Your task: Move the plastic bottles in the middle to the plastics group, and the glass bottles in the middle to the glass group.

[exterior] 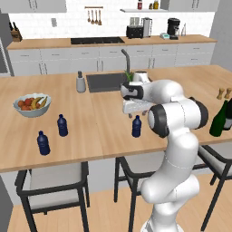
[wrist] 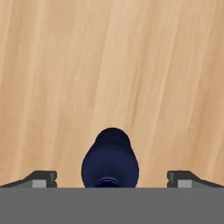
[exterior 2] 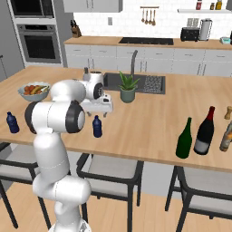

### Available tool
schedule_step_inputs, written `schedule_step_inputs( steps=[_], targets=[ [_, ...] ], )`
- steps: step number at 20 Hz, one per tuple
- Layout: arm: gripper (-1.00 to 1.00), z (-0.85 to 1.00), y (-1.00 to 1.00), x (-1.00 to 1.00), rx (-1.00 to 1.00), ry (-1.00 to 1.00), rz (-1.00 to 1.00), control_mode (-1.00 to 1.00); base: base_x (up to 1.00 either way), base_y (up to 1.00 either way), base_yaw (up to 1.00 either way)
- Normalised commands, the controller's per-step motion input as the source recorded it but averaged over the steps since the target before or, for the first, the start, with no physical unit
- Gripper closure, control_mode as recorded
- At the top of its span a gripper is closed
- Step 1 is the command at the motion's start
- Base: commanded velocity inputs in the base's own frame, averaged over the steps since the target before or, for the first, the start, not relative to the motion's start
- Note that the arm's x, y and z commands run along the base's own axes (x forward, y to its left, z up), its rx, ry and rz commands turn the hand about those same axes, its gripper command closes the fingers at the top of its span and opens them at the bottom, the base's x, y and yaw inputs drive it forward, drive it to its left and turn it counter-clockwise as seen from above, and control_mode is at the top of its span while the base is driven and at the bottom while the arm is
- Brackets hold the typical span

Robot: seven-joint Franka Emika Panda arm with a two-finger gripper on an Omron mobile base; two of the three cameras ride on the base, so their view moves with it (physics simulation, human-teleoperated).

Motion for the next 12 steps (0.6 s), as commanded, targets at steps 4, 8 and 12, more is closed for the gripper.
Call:
schedule_step_inputs(
  steps=[4, 8, 12],
  targets=[
    [-1.0, -0.24, 0.0, -0.08, 0.0, 0.0, 0.0, -1.0, 0.0, 0.0, 0.0],
    [-1.0, -0.14, 0.0, 0.0, 0.0, 0.0, 0.0, -1.0, 0.0, 0.0, 0.0],
    [-1.0, -0.1, 0.0, 0.0, 0.0, 0.0, 0.0, -1.0, 0.0, 0.0, 0.0]
  ],
)
